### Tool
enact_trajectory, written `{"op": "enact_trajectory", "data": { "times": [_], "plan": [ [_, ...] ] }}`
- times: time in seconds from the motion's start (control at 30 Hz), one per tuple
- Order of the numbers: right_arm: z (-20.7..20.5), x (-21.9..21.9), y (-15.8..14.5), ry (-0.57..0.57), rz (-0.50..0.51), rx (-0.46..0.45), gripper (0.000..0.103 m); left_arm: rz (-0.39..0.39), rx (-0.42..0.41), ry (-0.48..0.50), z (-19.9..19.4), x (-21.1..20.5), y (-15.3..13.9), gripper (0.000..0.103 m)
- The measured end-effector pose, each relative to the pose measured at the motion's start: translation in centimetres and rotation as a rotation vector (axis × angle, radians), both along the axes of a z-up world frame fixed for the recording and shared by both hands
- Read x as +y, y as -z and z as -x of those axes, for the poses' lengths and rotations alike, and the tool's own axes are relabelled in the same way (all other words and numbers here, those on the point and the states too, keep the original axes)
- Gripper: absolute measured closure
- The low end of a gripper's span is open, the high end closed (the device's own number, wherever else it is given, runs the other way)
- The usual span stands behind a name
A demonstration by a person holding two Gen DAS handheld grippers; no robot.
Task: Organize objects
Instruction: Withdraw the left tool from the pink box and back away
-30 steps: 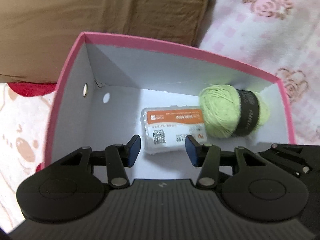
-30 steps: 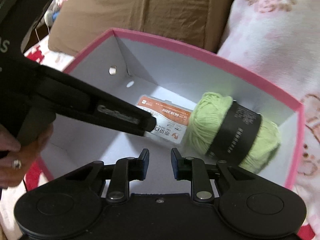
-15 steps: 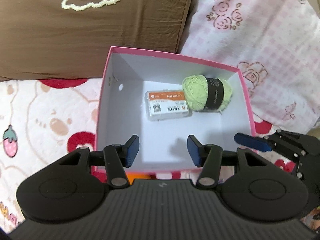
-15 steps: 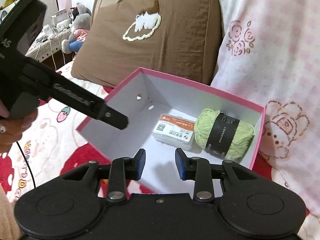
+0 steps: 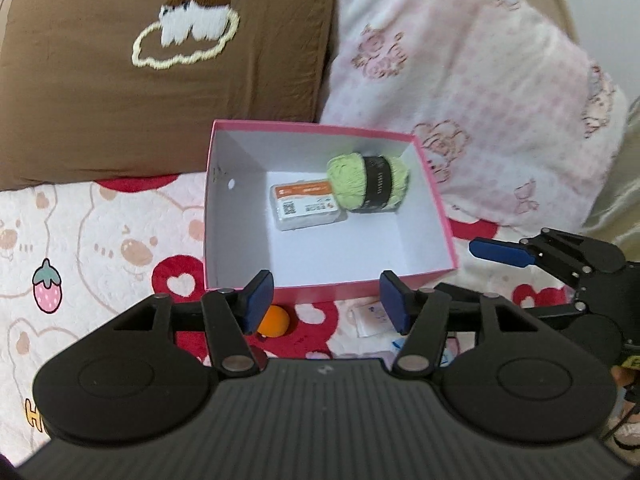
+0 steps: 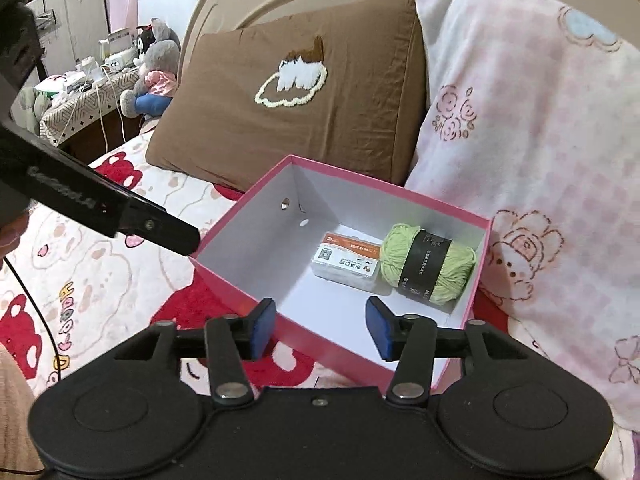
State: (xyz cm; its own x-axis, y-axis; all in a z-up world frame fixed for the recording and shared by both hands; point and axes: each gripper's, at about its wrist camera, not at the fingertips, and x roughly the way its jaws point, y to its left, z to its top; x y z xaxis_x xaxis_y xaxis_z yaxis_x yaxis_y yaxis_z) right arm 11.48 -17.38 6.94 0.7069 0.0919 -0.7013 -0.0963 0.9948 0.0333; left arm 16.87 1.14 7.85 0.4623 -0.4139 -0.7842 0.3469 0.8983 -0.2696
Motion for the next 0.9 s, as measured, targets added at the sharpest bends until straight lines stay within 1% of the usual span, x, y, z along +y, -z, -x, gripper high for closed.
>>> {"op": "enact_trajectory", "data": {
  "times": [0.03, 0.1, 0.17, 0.37, 0.57, 0.63, 0.73, 0.9],
  "plan": [
    [0.4, 0.2, -0.3, 0.004, 0.004, -0.006, 0.040, 0.005, -0.006, -0.001, 0.4, 0.2, -0.2, 0.043],
    [1.3, 0.4, -0.8, 0.011, 0.008, -0.016, 0.027, 0.001, -0.017, 0.005, 1.2, 0.3, -0.3, 0.043],
    [2.0, 0.7, -1.0, 0.020, 0.013, -0.019, 0.023, -0.007, -0.021, 0.016, 1.9, 0.3, -0.1, 0.043],
    [3.5, 1.6, -1.2, 0.029, 0.022, 0.006, 0.022, -0.003, -0.027, 0.007, 3.2, 1.0, 0.7, 0.041],
    [4.7, 3.0, -1.6, 0.010, 0.046, 0.018, 0.021, -0.007, -0.030, 0.031, 4.1, 1.3, 1.5, 0.039],
    [4.9, 3.5, -1.7, 0.000, 0.050, 0.021, 0.021, 0.002, -0.021, 0.032, 4.3, 1.5, 1.8, 0.036],
    [4.9, 4.2, -1.6, -0.018, 0.041, 0.035, 0.021, 0.010, -0.005, 0.031, 4.5, 1.8, 2.7, 0.036],
    [4.8, 5.6, -0.5, -0.060, 0.033, 0.065, 0.021, 0.018, 0.020, 0.024, 4.6, 2.6, 4.5, 0.032]
  ]
}}
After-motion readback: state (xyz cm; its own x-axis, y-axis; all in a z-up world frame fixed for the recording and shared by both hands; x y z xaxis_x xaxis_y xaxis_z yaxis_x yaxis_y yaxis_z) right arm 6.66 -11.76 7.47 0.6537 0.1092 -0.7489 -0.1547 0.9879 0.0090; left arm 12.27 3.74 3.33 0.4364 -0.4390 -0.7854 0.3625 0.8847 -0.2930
